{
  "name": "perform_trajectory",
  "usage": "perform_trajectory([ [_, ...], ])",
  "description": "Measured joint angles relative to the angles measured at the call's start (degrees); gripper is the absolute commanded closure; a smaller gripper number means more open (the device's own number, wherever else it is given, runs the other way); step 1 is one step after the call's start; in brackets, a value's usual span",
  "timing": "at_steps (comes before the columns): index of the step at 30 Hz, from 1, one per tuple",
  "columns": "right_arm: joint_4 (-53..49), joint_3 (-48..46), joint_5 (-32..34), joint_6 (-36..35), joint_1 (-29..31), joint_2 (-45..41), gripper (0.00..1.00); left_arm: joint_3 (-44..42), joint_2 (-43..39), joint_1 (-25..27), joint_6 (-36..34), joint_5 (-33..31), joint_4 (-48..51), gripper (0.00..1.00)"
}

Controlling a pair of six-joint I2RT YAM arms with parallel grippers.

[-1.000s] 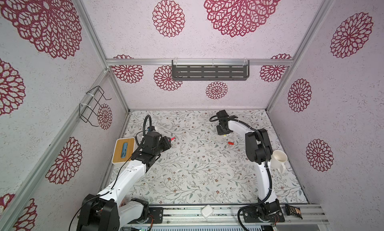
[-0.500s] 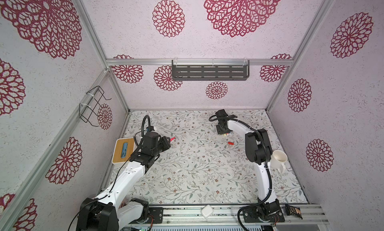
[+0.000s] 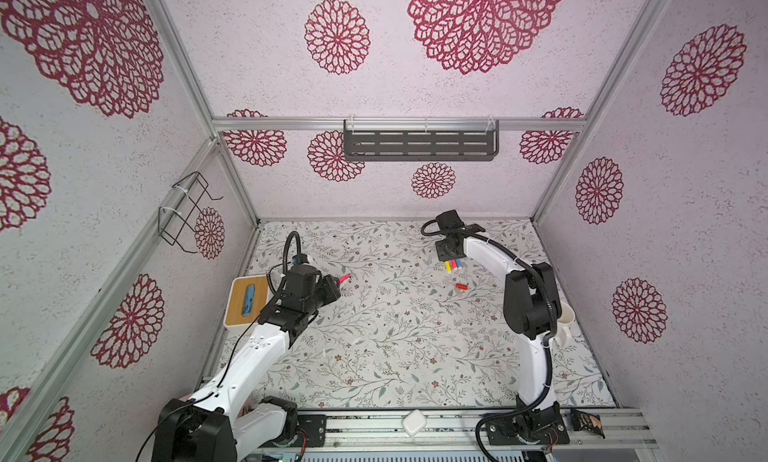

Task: Insert the pens into the pen caps
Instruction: 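Raise the open right gripper while the left gripper moves over the pink highlighter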

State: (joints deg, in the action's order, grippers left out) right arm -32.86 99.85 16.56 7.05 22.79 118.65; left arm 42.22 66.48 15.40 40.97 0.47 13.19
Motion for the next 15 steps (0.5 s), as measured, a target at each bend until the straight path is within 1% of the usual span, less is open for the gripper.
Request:
perform_trajectory([
  [2,3.3,-5.2,-3.1,-0.2,0.3,-5.1,0.50,0.7,2.8,0.0,-0.5,0.2,0.6,0.49],
  [4,7.2,-11.8,-7.4,-0.5,0.6,-11.6,0.47,1.2,5.8,-0.1,-0.9,0.3,0.8,0.49],
  [7,12.1,-19.0,-14.3,-1.2,0.9,-19.8,0.43,2.3,10.7,-0.2,-1.9,0.7,1.2,0.49],
  [12,18.4,-26.8,-23.0,-1.9,1.2,-28.7,0.40,7.3,19.3,-0.4,-4.0,0.7,1.3,0.50],
  [15,20.8,-31.3,-25.5,-2.6,1.6,-32.2,0.39,10.5,23.0,-0.7,-5.4,0.1,1.6,0.50],
])
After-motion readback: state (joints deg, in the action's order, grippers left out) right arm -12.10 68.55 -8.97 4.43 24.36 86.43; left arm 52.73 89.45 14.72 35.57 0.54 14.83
